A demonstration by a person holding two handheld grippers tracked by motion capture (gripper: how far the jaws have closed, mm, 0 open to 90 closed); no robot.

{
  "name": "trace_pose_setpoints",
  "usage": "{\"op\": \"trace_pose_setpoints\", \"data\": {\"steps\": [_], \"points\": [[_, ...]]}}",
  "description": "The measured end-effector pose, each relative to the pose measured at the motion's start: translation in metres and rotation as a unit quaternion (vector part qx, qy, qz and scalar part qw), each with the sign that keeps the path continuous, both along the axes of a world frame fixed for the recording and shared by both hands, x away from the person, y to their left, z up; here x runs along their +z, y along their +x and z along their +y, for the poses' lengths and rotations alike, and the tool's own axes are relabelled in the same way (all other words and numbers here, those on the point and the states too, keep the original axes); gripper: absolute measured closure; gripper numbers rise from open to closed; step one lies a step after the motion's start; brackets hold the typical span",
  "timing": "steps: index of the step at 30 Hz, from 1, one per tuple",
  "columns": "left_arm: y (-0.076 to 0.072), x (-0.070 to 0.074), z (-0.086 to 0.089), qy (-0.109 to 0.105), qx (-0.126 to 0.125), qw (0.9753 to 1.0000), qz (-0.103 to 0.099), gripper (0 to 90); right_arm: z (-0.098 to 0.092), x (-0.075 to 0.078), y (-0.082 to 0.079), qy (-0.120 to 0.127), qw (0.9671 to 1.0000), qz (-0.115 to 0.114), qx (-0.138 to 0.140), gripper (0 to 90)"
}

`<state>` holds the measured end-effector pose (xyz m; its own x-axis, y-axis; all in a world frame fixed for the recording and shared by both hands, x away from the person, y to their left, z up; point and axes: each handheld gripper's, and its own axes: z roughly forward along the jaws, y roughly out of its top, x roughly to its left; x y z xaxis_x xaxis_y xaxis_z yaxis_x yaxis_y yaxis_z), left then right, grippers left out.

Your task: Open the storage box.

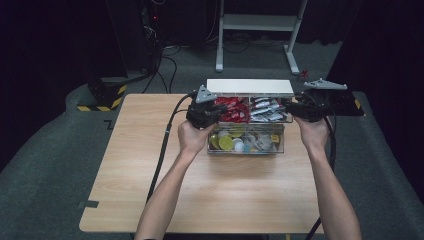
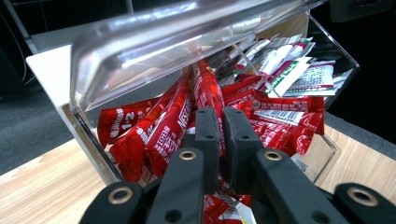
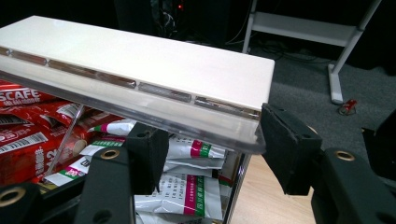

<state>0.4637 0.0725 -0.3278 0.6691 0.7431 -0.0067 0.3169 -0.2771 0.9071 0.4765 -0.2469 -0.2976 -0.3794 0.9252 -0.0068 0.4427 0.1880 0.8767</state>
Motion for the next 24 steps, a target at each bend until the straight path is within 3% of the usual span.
{"op": "trace_pose_setpoints", "data": {"steps": [24], "points": [[-0.018, 0.01, 0.013, -0.01, -0.022, 0.9996, -0.013, 86.1, 0.0, 0.001, 0.0, -0.002, 1.0, 0.003, -0.001, 43.9]]}}
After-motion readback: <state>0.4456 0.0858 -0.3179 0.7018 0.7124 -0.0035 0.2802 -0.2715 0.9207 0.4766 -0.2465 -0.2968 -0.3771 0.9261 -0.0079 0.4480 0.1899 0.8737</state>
